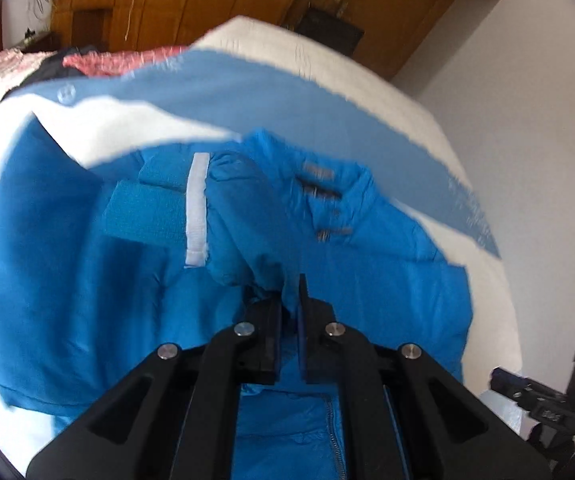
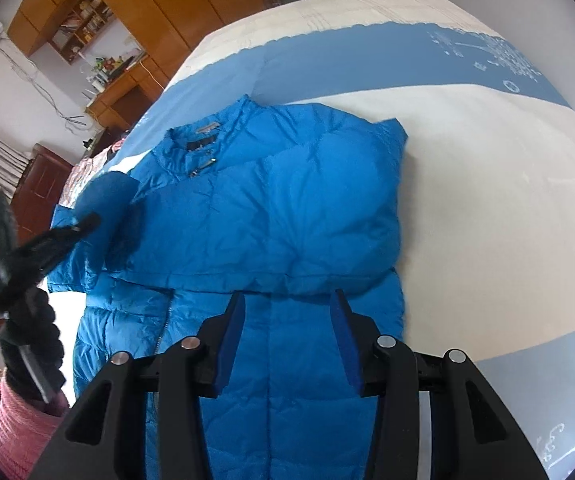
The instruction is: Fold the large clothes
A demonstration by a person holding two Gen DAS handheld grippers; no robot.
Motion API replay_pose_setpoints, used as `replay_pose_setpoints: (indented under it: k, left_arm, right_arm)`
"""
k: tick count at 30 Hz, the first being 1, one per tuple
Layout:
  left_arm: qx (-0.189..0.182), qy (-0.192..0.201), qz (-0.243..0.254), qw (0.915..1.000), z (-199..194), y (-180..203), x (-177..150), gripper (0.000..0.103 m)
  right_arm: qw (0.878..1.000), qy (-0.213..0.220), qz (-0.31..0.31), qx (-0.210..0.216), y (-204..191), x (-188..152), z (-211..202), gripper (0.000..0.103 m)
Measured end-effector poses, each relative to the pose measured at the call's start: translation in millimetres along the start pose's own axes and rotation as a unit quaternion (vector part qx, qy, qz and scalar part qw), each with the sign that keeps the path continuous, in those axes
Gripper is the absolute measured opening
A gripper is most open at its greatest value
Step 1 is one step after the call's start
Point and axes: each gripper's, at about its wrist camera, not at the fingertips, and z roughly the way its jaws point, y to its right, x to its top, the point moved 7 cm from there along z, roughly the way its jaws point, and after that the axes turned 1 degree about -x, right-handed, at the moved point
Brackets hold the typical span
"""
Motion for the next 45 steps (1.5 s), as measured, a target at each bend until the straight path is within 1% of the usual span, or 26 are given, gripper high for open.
replay_pose_setpoints:
  k: [4, 7, 8, 9, 10, 12, 13, 15, 17, 18, 19, 20, 21, 22, 23, 24, 27, 29, 32, 34, 35, 37, 39, 41, 43, 45]
  left_arm:
    - [0.003, -0.032, 0.014, 0.9994, 26.1, 10.4, -24.1, 0.004]
    - [-0.014, -0.046, 0.039, 0.9981, 25.2, 20.1, -32.4, 0.007]
    - [-0.032, -0.055, 0.06, 0.9961, 24.9, 27.2, -38.3, 0.015]
    - [-0.049, -0.068, 0.086, 0.9927, 23.8, 37.2, -45.0, 0.02]
    - [-0.056, -0.075, 0.105, 0.9901, 21.7, 43.9, -50.7, 0.025]
    - [-0.08, -0.082, 0.137, 0.984, 11.4, 52.3, -61.3, 0.03]
    - [-0.094, -0.087, 0.136, 0.9824, 5.9, 51.8, -64.0, 0.032]
    - [-0.119, -0.085, 0.114, 0.9827, -12.5, 40.4, -64.1, 0.032]
    - [-0.145, -0.081, 0.098, 0.9811, -31.4, 28.5, -61.3, 0.036]
    - [-0.148, -0.072, 0.086, 0.9826, -40.6, 19.0, -57.4, 0.036]
    - [-0.138, -0.061, 0.078, 0.9855, -44.2, 13.1, -51.7, 0.036]
    - [-0.115, -0.047, 0.068, 0.9899, -50.1, -0.2, -45.0, 0.036]
    - [-0.079, -0.029, 0.063, 0.9945, -56.5, -17.1, -36.2, 0.036]
    - [-0.051, -0.021, 0.061, 0.9966, -58.0, -27.1, -31.6, 0.035]
    - [-0.003, -0.014, 0.057, 0.9983, -57.8, -43.8, -24.2, 0.034]
    - [0.022, -0.01, 0.052, 0.9984, -56.4, -57.2, -19.0, 0.034]
    - [0.033, -0.014, 0.035, 0.9987, -49.7, -74.6, -13.2, 0.033]
    - [0.042, -0.02, 0.031, 0.9984, -43.7, -81.4, -11.5, 0.033]
    - [0.046, -0.028, 0.031, 0.9981, -36.9, -82.5, -12.3, 0.033]
    - [0.047, -0.032, 0.032, 0.9978, -32.2, -80.1, -10.6, 0.033]
    - [0.047, -0.032, 0.032, 0.9978, -33.0, -81.1, -9.6, 0.033]
    - [0.042, -0.032, 0.033, 0.998, -37.3, -77.2, -8.0, 0.033]
    - [0.033, -0.029, 0.039, 0.9983, -40.1, -68.8, -5.4, 0.033]
    - [0.027, -0.03, 0.045, 0.9982, -38.2, -61.6, -5.9, 0.033]
    - [0.023, -0.037, 0.05, 0.9978, -30.4, -55.5, -8.6, 0.033]
    - [0.029, -0.05, 0.055, 0.9968, -17.6, -53.2, -13.7, 0.033]
  right_arm:
    - [1.0, -0.004, -0.002, 0.0, -0.1, -0.6, 3.4, 0.045]
    - [1.0, -0.008, -0.006, 0.005, -6.4, 3.2, 8.6, 0.045]
    - [1.0, -0.008, -0.008, 0.007, -8.9, 5.4, 10.4, 0.045]
    - [1.0, -0.009, -0.009, 0.008, -10.7, 7.5, 11.8, 0.045]
    - [1.0, -0.009, -0.011, 0.011, -14.3, 10.7, 13.9, 0.045]
    - [1.0, -0.012, -0.012, 0.022, -21.3, 15.9, 17.5, 0.045]
    - [0.999, -0.014, -0.014, 0.028, -26.6, 19.1, 19.9, 0.045]
    - [0.999, -0.017, -0.022, 0.035, -36.1, 23.8, 24.0, 0.045]
    - [0.998, -0.022, -0.035, 0.041, -50.1, 29.4, 30.4, 0.045]
    - [0.998, -0.025, -0.043, 0.045, -58.9, 32.0, 34.4, 0.045]
    - [0.997, -0.029, -0.049, 0.048, -65.6, 33.6, 37.7, 0.046]
    - [0.996, -0.034, -0.059, 0.052, -76.3, 35.6, 42.5, 0.047]
    - [0.996, -0.038, -0.066, 0.055, -83.9, 36.8, 45.7, 0.051]
    - [0.994, -0.046, -0.076, 0.061, -97.0, 38.7, 52.3, 0.056]
    - [0.993, -0.053, -0.083, 0.071, -109.2, 39.7, 58.4, 0.057]
    - [0.99, -0.065, -0.088, 0.084, -121.6, 39.2, 65.8, 0.057]
    - [0.985, -0.102, -0.083, 0.108, -146.3, 34.9, 90.6, 0.059]
    - [0.983, -0.123, -0.074, 0.115, -155.0, 31.8, 106.3, 0.059]
    - [0.982, -0.134, -0.066, 0.114, -160.6, 31.6, 126.2, 0.058]
    - [0.981, -0.139, -0.065, 0.12, -161.3, 31.3, 131.8, 0.034]
    - [0.981, -0.133, -0.068, 0.121, -161.0, 32.3, 130.5, 0.031]
    - [0.983, -0.113, -0.077, 0.12, -158.8, 36.9, 121.6, 0.021]
    - [0.986, -0.092, -0.081, 0.113, -151.1, 44.1, 107.7, 0.018]
    - [0.989, -0.066, -0.082, 0.101, -135.5, 55.5, 88.0, 0.018]
    - [0.992, -0.051, -0.074, 0.086, -117.2, 64.1, 76.1, 0.018]
    - [0.995, -0.05, -0.059, 0.07, -98.2, 69.2, 75.0, 0.018]
